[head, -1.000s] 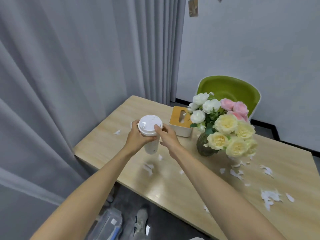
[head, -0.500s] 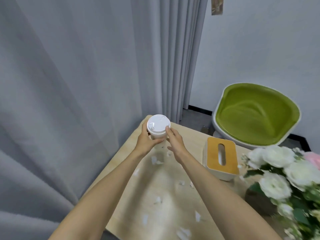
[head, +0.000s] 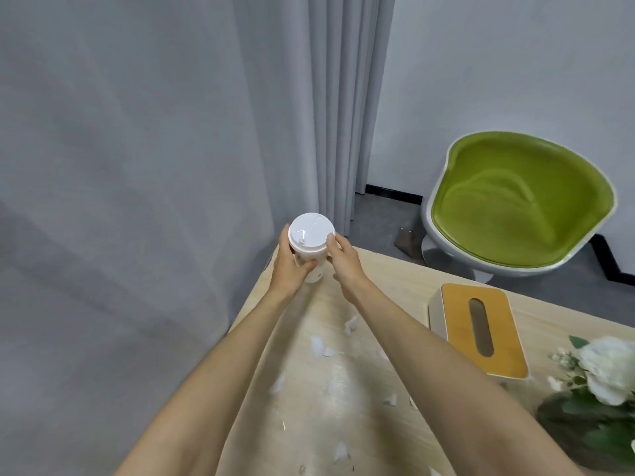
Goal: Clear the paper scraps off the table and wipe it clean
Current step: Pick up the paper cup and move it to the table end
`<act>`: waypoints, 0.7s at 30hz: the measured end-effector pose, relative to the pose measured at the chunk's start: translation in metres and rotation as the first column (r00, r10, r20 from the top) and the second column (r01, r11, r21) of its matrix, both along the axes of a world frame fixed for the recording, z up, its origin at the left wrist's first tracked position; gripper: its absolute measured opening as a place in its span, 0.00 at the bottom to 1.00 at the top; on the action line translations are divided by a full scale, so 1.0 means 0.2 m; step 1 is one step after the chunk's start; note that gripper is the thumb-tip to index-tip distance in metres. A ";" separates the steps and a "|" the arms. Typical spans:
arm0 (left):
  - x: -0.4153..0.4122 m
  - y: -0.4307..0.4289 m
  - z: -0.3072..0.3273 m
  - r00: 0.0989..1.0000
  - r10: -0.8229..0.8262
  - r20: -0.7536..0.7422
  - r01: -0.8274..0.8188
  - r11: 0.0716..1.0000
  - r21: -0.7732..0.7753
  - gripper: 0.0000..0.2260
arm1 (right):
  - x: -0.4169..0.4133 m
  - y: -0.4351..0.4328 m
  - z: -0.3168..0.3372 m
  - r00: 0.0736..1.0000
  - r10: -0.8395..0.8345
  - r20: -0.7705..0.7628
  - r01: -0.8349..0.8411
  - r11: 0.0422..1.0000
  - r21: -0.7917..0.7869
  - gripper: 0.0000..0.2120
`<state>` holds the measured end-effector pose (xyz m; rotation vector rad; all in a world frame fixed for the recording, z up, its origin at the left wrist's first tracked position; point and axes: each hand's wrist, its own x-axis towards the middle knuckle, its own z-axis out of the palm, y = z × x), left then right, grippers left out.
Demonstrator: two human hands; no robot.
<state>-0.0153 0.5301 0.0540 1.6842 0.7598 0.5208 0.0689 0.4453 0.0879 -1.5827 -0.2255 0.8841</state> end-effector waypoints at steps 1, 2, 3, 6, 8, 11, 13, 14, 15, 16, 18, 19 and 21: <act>0.01 0.02 -0.02 1.000 0.010 -0.005 -0.010 1.000 0.002 0.38 | 0.01 0.02 -0.01 1.000 0.002 0.000 -0.002 1.000 -0.004 0.18; 0.02 0.03 -0.03 1.000 0.015 -0.010 -0.015 1.000 0.004 0.39 | 0.01 0.03 -0.02 1.000 0.005 0.000 -0.005 1.000 -0.006 0.17; 0.02 0.04 -0.04 1.000 0.016 -0.011 -0.016 1.000 0.005 0.39 | 0.02 0.04 -0.03 1.000 0.008 -0.002 -0.009 1.000 -0.009 0.17; 0.02 0.07 -0.09 1.000 0.006 -0.027 -0.005 1.000 0.002 0.38 | 0.02 0.06 -0.07 1.000 0.026 -0.014 -0.026 0.999 -0.021 0.19; 0.01 0.07 -0.12 0.999 -0.007 -0.043 0.007 1.000 -0.004 0.38 | 0.02 0.06 -0.09 0.999 0.041 -0.025 -0.042 0.998 -0.038 0.20; 0.01 0.07 -0.16 0.999 -0.003 -0.040 0.002 1.000 -0.015 0.39 | 0.02 0.06 -0.13 0.998 0.063 -0.029 -0.065 0.997 -0.051 0.20; 0.01 0.07 -0.17 0.999 0.018 -0.029 -0.019 0.999 -0.040 0.38 | 0.02 0.06 -0.13 0.997 0.080 -0.024 -0.081 0.996 -0.047 0.21; 0.01 0.07 -0.18 0.999 0.028 -0.032 -0.029 0.998 -0.050 0.38 | 0.01 0.07 -0.14 0.996 0.090 -0.019 -0.090 0.995 -0.047 0.21; 0.00 0.08 -0.18 0.999 0.032 -0.039 -0.034 0.998 -0.055 0.38 | 0.01 0.08 -0.13 0.995 0.100 -0.014 -0.101 0.994 -0.048 0.21; 0.00 0.08 -0.19 0.998 0.031 -0.046 -0.034 0.997 -0.062 0.38 | 0.01 0.08 -0.13 0.994 0.110 -0.008 -0.110 0.993 -0.050 0.22; 0.00 0.09 -0.18 0.998 0.028 -0.063 -0.034 0.996 -0.088 0.39 | 0.00 0.09 -0.13 0.993 0.121 -0.007 -0.121 0.991 -0.049 0.23; 0.01 0.09 -0.17 0.996 0.032 -0.081 -0.040 0.994 -0.100 0.39 | 0.00 0.09 -0.13 0.993 0.119 -0.012 -0.119 0.992 -0.047 0.24; 0.02 0.08 -0.16 0.984 0.071 -0.165 -0.094 0.987 -0.131 0.39 | 0.00 0.08 -0.13 0.995 0.102 0.001 -0.102 0.993 -0.057 0.28</act>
